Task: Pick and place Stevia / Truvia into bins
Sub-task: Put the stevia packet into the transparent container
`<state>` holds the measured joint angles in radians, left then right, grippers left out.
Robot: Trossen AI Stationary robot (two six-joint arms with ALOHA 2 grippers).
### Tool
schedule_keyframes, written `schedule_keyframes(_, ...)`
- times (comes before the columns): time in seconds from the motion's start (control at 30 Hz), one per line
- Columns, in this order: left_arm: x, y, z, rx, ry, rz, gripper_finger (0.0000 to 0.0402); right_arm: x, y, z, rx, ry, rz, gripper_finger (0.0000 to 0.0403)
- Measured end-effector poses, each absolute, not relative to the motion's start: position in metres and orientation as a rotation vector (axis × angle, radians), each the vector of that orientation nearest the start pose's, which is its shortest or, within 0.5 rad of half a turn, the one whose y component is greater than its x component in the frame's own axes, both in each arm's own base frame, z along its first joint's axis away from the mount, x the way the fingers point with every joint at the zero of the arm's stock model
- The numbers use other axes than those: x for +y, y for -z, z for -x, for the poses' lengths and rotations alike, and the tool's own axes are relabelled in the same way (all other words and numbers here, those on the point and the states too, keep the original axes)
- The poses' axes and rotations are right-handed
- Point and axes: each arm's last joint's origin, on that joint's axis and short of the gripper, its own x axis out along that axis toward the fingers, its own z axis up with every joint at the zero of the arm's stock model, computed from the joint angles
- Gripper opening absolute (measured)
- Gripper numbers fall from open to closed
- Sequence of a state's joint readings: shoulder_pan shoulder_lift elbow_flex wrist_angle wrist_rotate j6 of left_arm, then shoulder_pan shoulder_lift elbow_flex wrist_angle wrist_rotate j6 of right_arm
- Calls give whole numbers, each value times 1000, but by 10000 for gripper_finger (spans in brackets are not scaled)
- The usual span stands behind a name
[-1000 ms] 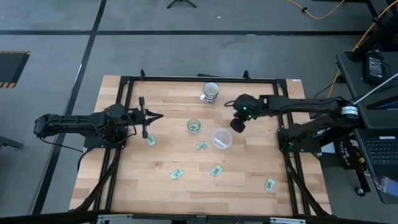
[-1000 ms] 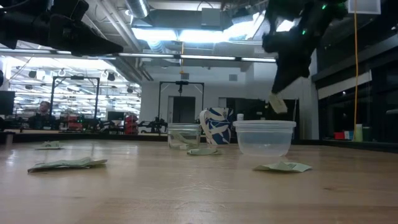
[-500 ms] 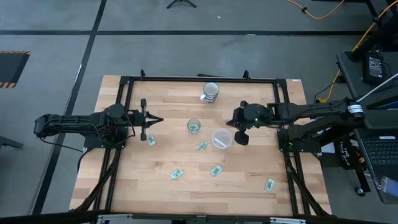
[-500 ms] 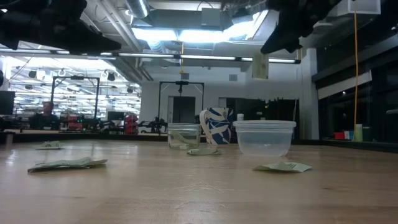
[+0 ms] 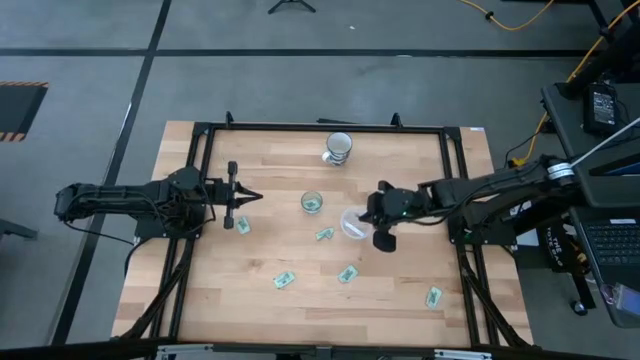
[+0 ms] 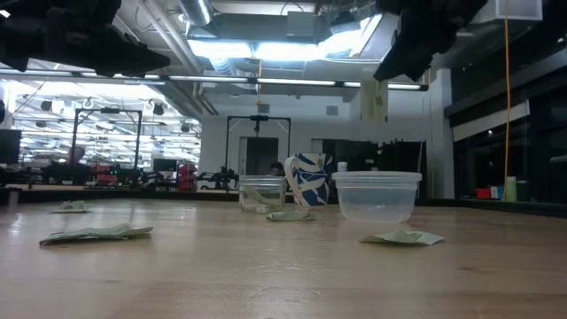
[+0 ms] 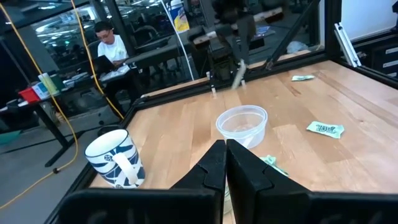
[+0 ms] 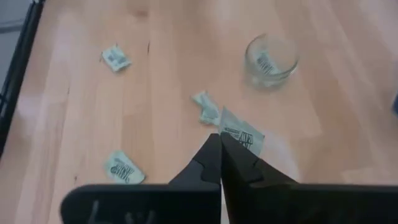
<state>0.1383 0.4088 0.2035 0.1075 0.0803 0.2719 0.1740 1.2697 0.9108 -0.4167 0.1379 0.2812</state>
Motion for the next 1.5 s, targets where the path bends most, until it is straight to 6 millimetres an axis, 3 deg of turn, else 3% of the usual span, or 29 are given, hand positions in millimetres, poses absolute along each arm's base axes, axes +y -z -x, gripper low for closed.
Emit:
schedule_keyframes(0.87,15,-208,-125,104,-47,-264,8,35,-186,-293,1026,172,-169,0)
schedule_keyframes(1.5,15,-208,-125,104,-49,-262,8,27,-183,-295,1028,198,-180,39)
